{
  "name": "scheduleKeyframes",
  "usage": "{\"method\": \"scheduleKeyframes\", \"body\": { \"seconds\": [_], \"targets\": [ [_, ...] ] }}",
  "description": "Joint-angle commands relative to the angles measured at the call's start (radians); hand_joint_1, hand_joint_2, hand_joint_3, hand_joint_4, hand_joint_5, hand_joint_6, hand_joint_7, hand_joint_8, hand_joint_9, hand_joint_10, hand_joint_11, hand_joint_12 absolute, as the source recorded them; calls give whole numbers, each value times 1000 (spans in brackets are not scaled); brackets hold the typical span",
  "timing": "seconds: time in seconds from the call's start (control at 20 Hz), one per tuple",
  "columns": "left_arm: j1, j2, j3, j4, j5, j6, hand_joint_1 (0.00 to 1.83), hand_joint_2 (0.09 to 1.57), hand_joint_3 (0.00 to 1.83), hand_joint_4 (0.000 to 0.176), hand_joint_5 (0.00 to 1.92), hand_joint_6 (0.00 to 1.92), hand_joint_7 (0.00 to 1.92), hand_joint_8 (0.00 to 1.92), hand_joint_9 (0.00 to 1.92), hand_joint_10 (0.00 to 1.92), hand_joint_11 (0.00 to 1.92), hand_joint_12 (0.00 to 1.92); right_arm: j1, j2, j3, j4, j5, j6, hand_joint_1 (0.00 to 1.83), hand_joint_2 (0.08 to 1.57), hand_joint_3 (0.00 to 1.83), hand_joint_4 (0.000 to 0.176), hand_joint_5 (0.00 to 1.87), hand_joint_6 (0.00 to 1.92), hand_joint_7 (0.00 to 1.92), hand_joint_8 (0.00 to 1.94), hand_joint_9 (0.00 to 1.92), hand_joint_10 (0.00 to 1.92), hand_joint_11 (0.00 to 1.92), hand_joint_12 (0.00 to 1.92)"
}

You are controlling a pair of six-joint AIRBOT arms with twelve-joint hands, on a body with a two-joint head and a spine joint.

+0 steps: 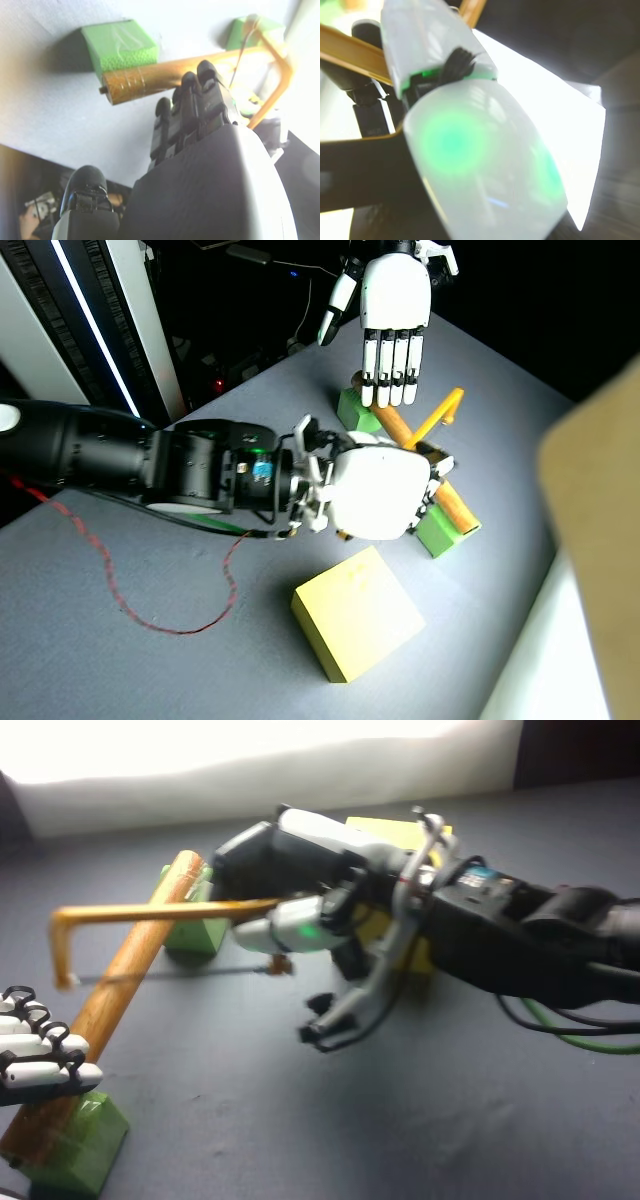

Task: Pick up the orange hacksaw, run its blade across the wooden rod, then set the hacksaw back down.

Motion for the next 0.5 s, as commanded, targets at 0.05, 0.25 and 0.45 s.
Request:
{"method": "scheduleKeyframes", "body": {
  "seconds": [0.05, 0.25, 0.45],
  "targets": [
    [-7, 1, 0, -11, -28, 0, 0, 1164, 0, 0, 111, 0, 101, 0, 91, 0, 0, 199, -5, 37, -29, -2, 110, 9, 1374, 1140, 1, 0, 810, 1017, 921, 1061, 958, 1272, 893, 1249],
    [-7, 1, 0, -11, -28, 0, 0, 1165, 0, 0, 124, 3, 113, 3, 101, 2, 0, 207, -13, 60, -47, -2, 112, 10, 1371, 1150, 0, 0, 787, 1043, 903, 1094, 939, 1301, 888, 1251],
    [-7, 1, -1, -11, -28, 0, 0, 1165, 0, 0, 102, 0, 93, 0, 90, 0, 0, 176, -9, 82, -70, -2, 121, -26, 1374, 1142, 0, 0, 803, 1019, 929, 1044, 962, 1285, 895, 1263]
  ]
}}
